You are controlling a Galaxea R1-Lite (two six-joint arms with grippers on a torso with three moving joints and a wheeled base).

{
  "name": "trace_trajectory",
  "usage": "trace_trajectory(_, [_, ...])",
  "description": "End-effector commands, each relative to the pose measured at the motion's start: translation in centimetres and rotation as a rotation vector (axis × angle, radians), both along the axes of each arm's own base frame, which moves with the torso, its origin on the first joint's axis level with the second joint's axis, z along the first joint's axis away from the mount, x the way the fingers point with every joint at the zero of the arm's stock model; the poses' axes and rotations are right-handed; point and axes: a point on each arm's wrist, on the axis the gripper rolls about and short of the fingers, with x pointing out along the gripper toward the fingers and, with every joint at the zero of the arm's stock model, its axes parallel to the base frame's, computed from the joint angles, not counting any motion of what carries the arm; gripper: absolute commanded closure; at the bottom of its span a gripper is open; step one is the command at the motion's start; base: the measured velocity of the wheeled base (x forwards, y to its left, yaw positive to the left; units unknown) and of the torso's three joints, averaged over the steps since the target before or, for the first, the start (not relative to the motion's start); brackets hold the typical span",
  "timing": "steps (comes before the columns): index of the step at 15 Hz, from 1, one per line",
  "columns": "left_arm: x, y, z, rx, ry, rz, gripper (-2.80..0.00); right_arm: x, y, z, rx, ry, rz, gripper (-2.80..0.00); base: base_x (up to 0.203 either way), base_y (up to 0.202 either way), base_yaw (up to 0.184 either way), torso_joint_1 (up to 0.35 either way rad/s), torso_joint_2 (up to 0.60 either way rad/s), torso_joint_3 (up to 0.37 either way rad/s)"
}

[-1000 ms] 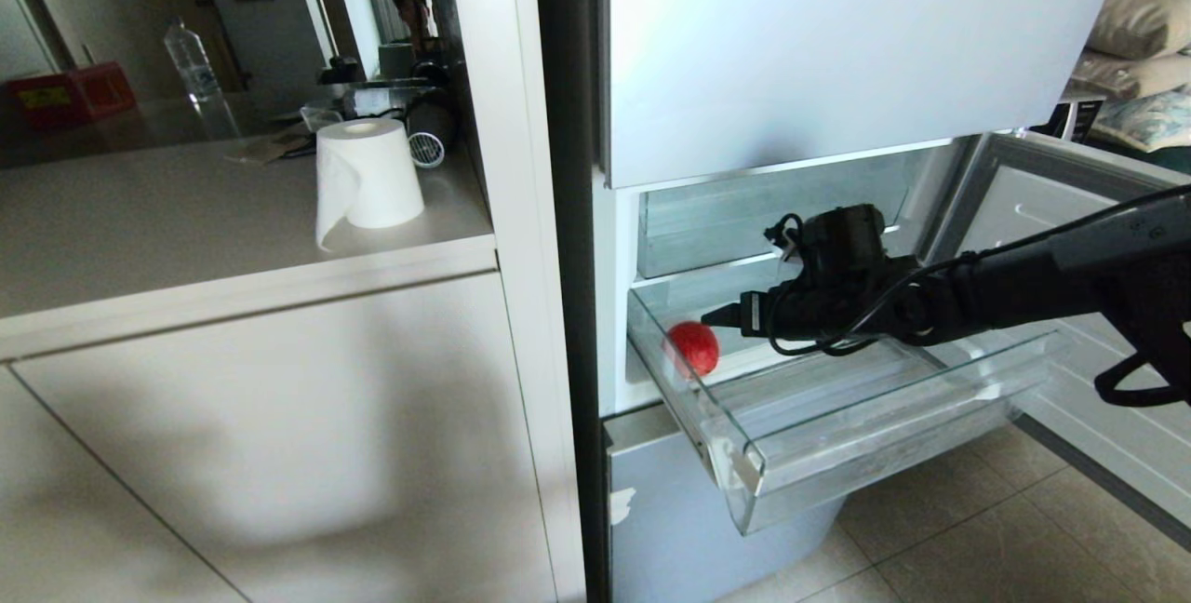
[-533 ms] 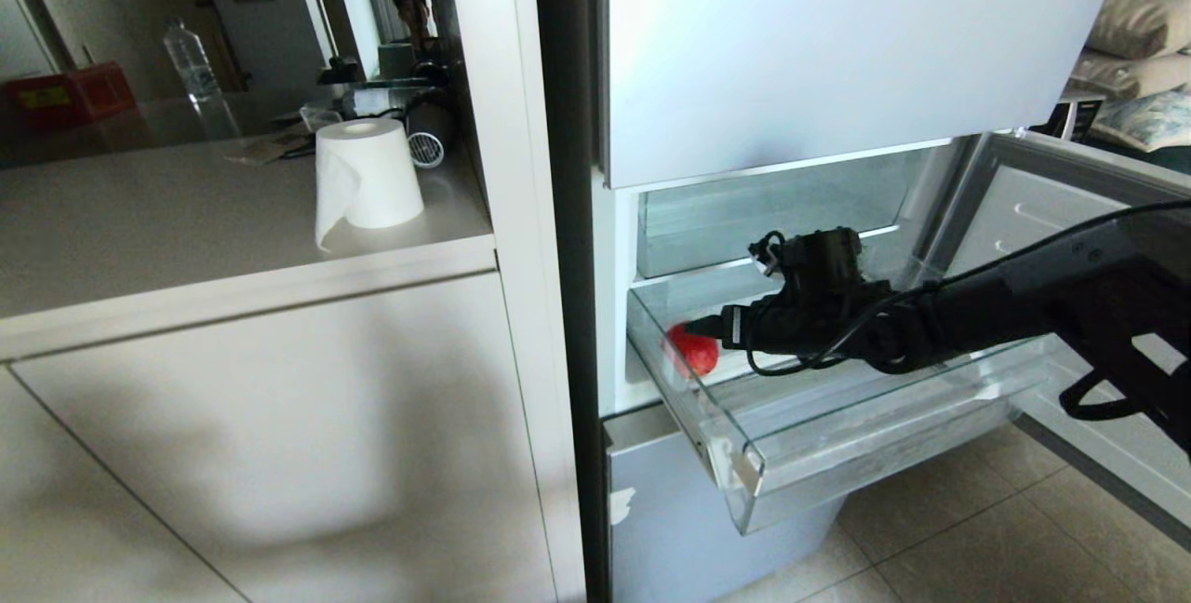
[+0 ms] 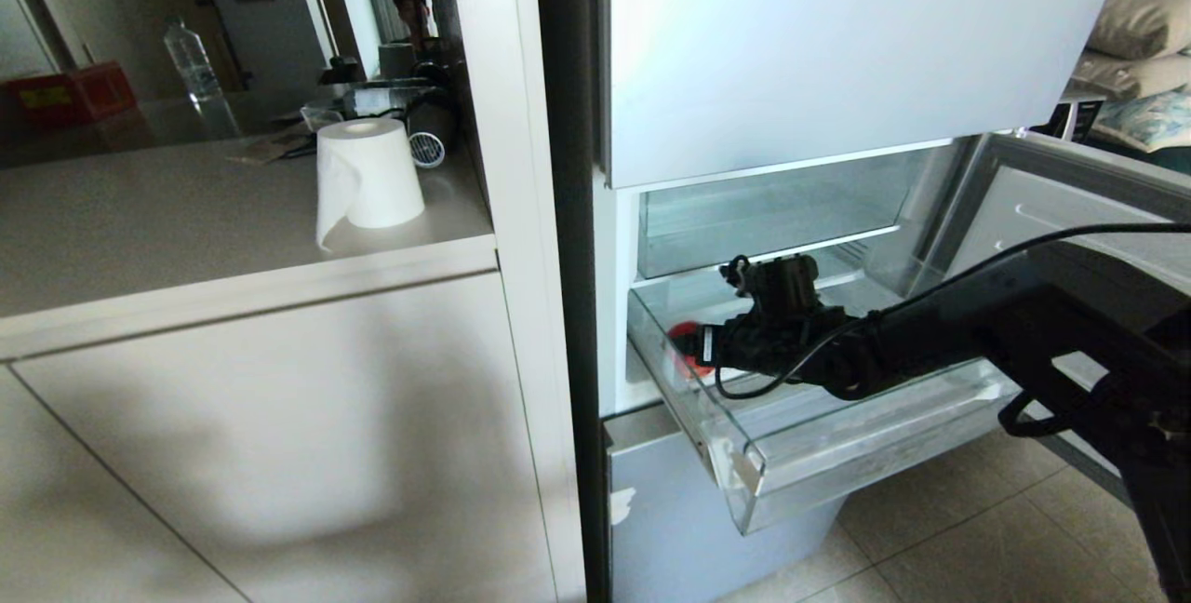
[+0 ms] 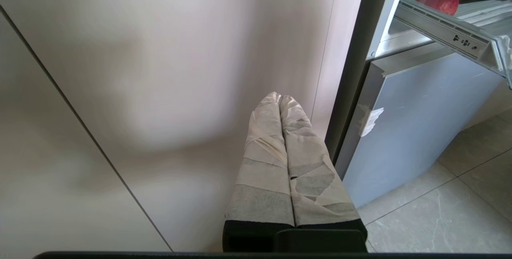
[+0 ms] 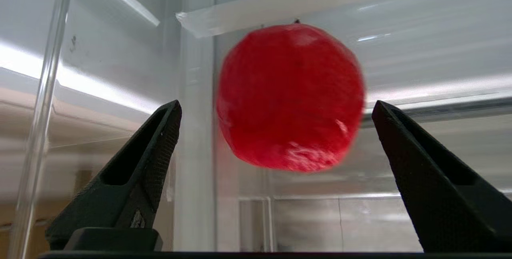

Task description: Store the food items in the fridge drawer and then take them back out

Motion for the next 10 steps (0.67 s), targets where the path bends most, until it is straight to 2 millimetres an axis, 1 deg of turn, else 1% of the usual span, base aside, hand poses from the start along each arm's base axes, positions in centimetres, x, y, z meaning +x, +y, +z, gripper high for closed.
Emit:
trace_trajectory(1, [0.01,0.00,0.00,0.000,0.002,-0.001,0.00,0.12,0.35,-0.74,-0.005,0.009,0.000,-2.80,0.000,0.000,0.000,0.000,0.00,0.000])
trace_trajectory(3, [0.01,0.00,0.00,0.000,0.002,0.000,0.00,0.00,0.87,-1.11,-0.011,0.014,0.001,-2.80,0.000,0.000,0.000,0.000,0.00,0.000])
trace_trajectory(7, [0.01,0.00,0.00,0.000,0.002,-0.001,0.00,0.07,0.94,-1.41,-0.026,0.008,-0.022,-2.80,0.000,0.000,0.000,0.000,0.00,0.000])
trace_trajectory(8, [0.01,0.00,0.00,0.000,0.002,-0.001,0.00,0.09,0.95,-1.39,-0.025,0.007,-0.022,0.00,0.000,0.000,0.000,0.000,0.00,0.000])
trace_trajectory(10, [0.01,0.00,0.00,0.000,0.002,-0.001,0.00,0.11,0.96,-1.52,-0.026,0.009,-0.022,0.00,0.000,0.000,0.000,0.000,0.00,0.000])
